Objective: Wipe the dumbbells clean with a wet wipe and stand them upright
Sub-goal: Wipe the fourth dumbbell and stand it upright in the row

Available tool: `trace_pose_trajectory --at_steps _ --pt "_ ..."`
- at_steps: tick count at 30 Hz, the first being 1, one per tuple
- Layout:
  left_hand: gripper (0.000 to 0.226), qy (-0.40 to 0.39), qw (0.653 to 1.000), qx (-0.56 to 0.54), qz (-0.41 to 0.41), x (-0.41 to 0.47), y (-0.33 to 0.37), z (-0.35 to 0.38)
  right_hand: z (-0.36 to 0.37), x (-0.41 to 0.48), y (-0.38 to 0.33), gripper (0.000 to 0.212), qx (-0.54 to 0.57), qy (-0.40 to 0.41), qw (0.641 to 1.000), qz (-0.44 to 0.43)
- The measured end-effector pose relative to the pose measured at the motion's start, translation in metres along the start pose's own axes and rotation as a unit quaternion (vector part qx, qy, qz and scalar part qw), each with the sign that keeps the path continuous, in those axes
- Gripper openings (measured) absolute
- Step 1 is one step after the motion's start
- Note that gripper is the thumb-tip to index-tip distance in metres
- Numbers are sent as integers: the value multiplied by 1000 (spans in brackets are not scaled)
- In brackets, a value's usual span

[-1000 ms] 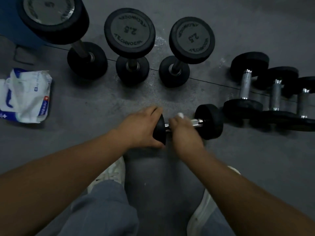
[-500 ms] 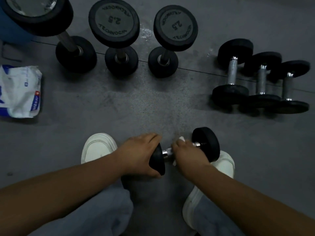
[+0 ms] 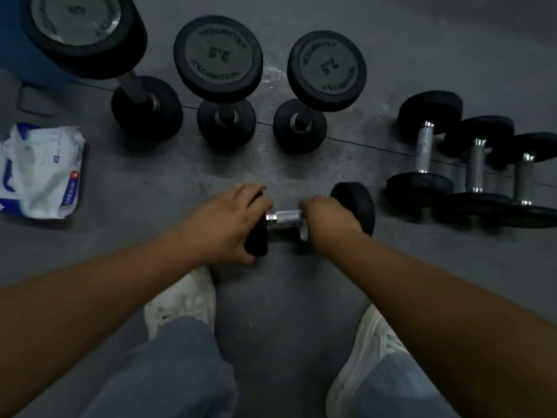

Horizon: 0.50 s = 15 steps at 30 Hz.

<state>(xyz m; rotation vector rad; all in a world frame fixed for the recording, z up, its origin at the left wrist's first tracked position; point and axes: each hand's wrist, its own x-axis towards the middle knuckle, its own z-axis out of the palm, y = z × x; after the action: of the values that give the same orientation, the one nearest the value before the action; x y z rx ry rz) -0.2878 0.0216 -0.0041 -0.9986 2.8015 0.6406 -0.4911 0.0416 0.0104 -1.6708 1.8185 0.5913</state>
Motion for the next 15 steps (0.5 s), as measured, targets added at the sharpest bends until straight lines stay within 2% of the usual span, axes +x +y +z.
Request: trace_pose_trajectory --at_steps 6,8,10,12,14,15 --pt "104 -22 999 31 -39 23 -39 -20 -13 39 -24 39 -10 70 997 2" --pt "113 -13 999 3 -47 23 -38 -16 -2 34 -37 42 -8 116 992 -53" --pt "123 -15 996 -50 -73 23 -38 -15 6 30 -41 49 32 119 983 -135" --pt "128 -19 992 -76 -96 22 -38 -15 8 31 -35 50 67 107 986 -105" --pt "127 -19 989 -90 -113 21 -35 -16 15 29 -34 49 30 132 990 -41" --pt "125 -14 988 -99 -117 20 -33 -17 20 26 -37 52 4 141 989 -35"
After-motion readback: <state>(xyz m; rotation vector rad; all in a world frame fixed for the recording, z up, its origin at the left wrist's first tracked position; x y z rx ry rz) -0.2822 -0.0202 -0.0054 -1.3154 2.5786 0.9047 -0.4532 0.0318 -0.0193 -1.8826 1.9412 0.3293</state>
